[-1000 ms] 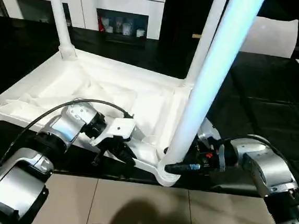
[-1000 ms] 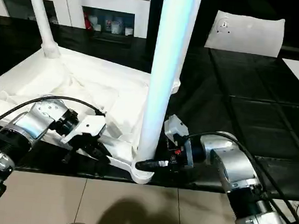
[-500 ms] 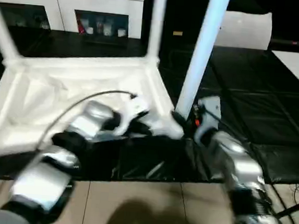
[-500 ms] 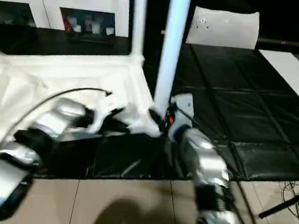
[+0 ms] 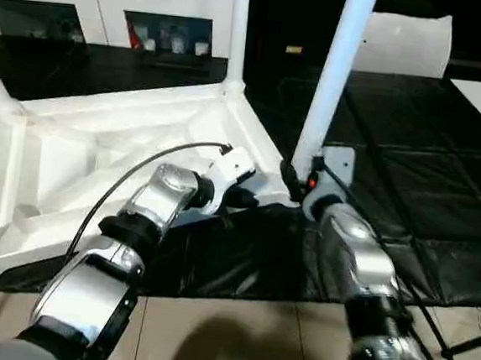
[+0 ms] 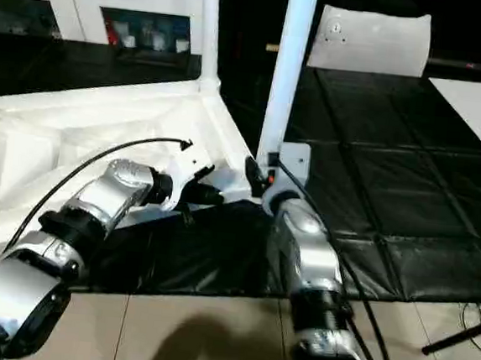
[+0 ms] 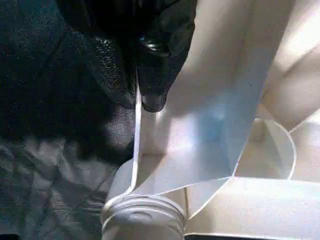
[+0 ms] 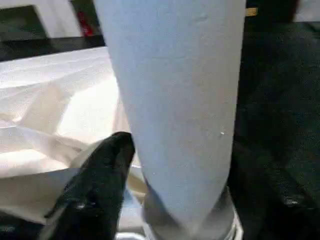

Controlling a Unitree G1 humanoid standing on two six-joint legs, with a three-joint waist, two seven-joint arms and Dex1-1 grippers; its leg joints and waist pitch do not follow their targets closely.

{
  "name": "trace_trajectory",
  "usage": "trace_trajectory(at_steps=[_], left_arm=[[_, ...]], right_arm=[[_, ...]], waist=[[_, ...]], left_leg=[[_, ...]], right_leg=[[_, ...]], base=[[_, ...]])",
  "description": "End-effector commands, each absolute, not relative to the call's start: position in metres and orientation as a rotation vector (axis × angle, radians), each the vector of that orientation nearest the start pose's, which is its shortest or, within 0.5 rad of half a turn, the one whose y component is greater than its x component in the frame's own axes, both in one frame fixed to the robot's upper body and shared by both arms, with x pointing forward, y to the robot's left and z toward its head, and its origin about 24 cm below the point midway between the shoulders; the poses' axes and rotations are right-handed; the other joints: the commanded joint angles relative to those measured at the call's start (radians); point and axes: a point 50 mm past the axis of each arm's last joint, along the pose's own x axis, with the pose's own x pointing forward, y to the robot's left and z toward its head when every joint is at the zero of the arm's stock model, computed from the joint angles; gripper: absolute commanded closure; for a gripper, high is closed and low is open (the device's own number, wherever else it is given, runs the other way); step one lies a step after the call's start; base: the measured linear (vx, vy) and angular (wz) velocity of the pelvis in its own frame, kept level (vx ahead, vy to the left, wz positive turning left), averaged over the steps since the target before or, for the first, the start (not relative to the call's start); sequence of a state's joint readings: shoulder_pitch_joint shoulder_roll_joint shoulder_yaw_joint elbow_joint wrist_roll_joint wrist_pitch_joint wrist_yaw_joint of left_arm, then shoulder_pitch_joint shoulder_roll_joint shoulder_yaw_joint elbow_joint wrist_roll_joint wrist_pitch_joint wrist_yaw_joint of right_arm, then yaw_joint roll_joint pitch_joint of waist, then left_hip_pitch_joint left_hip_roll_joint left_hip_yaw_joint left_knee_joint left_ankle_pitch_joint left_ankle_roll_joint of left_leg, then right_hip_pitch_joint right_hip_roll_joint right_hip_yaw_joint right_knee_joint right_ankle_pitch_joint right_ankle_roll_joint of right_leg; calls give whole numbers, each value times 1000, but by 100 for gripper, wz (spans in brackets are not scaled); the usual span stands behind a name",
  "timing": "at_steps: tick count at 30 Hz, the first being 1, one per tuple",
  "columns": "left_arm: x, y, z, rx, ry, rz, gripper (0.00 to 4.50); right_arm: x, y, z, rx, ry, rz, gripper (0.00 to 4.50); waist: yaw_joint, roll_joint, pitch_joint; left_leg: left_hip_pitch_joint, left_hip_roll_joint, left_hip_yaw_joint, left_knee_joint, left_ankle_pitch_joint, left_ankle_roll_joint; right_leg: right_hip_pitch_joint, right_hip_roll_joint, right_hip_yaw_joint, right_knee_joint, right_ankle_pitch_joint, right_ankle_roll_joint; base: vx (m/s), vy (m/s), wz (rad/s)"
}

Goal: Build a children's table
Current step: Rotate leg to tighten

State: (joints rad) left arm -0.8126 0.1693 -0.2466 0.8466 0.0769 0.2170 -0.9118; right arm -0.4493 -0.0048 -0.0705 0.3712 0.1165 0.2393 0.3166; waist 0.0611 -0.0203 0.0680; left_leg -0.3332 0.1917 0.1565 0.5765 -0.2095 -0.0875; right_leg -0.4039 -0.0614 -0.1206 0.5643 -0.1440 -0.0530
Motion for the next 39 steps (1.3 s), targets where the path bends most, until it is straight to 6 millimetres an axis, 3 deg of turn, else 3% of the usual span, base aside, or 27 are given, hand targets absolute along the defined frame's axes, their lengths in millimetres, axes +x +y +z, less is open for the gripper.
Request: trace_trajectory(at_steps=[1,4,6,9,15,18,22,28,39], left_arm=[[355,72,78,363,358,-1142,450],[353,82,76,393,368,-1188,450],[350,94,76,444,359,-1263,450],[346,101,76,481,359,-1338,450],[338,115,74,548,397,-1476,450],[332,122,75,573,410,-1585,450],[328,129,75,612,452,-1664,450],[325,136,75,658,486,-1729,450],[324,140,74,679,507,-1767,450]], right_arm=[[315,-85,54,145,185,650,105],[312,-104,57,104,163,700,81],[308,-126,61,31,147,797,59],[303,-140,65,-27,154,898,35],[293,-152,70,-96,183,1114,27],[290,-155,72,-120,208,1233,27],[291,-155,73,-118,247,1335,64],[293,-156,74,-139,299,1427,114],[294,-154,77,-131,321,1517,216]], waist=[[3,2,-67],[3,4,-66],[7,1,-65],[7,0,-64],[13,3,-65],[25,3,-69],[38,1,-73],[58,0,-74],[60,-2,-66]], left_leg=[[-9,38,-2,-59,-38,124],[-11,37,-1,-58,-42,134],[-13,33,-1,-58,-58,132],[-12,35,-1,-58,-73,133],[-10,39,-1,-58,-85,129],[-9,45,0,-56,-65,128],[-10,47,2,-54,-52,131],[-6,49,4,-55,-62,106],[-8,44,5,-54,-95,87]], right_leg=[[72,-94,66,-52,-207,-165],[73,-94,67,-52,-205,-169],[78,-94,64,-60,-257,-147],[76,-92,63,-64,-285,-138],[72,-92,62,-66,-311,-139],[71,-91,62,-56,-262,-159],[71,-94,62,-46,-225,-180],[67,-96,63,-48,-263,-163],[64,-94,62,-58,-365,-121]], base=[[0,0,0],[0,0,0],[0,0,0],[0,0,0],[0,0,0],[0,0,0],[0,0,0],[0,0,0],[0,0,0]])
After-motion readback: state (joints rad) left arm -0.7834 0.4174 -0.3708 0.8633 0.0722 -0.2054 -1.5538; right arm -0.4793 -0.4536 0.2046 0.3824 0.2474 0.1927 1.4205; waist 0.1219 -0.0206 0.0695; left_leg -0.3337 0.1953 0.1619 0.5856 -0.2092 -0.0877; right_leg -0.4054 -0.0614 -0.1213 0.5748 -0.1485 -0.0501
